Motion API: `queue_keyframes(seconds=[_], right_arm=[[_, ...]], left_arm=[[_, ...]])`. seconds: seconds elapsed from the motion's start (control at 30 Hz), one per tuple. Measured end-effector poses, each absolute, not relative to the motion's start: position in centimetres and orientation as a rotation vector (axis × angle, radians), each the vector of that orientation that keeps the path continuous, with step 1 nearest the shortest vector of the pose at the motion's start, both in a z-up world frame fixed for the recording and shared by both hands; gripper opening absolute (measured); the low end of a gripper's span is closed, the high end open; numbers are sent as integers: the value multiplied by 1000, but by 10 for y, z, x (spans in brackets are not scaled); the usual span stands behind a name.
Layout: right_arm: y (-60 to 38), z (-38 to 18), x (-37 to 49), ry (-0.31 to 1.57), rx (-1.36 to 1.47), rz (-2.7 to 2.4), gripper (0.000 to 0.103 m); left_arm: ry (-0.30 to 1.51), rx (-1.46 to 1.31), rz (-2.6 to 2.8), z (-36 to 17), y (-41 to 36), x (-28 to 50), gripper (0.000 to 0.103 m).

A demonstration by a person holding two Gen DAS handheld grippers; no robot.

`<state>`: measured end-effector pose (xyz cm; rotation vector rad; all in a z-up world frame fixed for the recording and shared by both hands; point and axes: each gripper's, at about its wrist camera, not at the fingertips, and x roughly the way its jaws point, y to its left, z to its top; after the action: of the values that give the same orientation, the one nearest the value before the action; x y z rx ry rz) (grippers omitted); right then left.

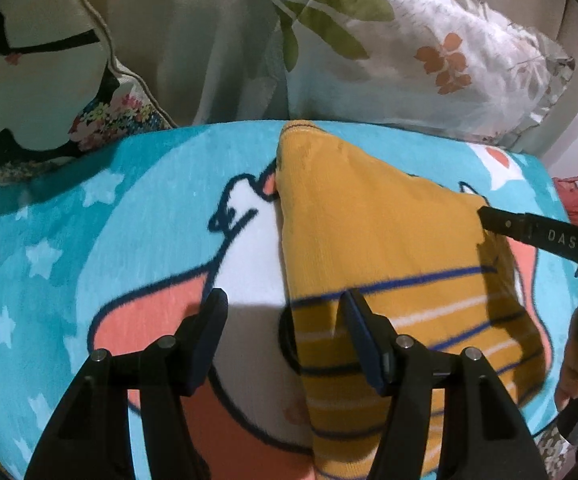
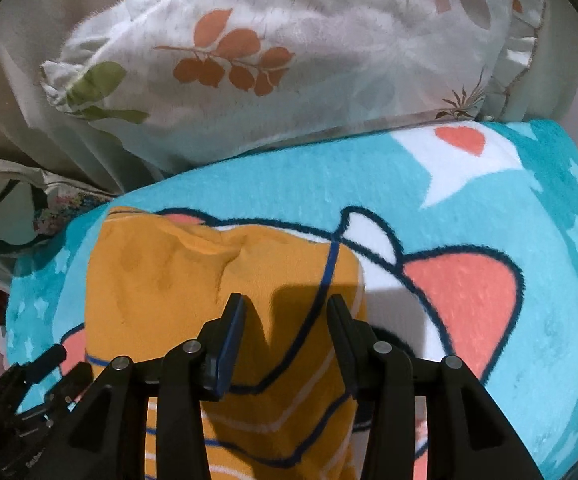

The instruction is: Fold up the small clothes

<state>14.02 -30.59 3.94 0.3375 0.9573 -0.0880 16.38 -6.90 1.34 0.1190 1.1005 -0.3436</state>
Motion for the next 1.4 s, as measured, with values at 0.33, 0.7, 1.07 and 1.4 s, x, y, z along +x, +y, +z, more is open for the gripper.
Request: queue_keyframes(seconds=[0.33,0.7,1.07,1.4], right_arm=[[-315,34,148,956,368,-108,52],[-318,22,173,1028,241,-206,52],[-296,62,150,907,467,171,31],[-341,31,135,984,563,-12,14]], left_arm=[[1118,78,-325,17,-60,188,61],[1091,220,-242,-1,-76,220,64],[1081,-34,-336,29,-56,184,64],[1134,69,-375,4,-72,155,64]])
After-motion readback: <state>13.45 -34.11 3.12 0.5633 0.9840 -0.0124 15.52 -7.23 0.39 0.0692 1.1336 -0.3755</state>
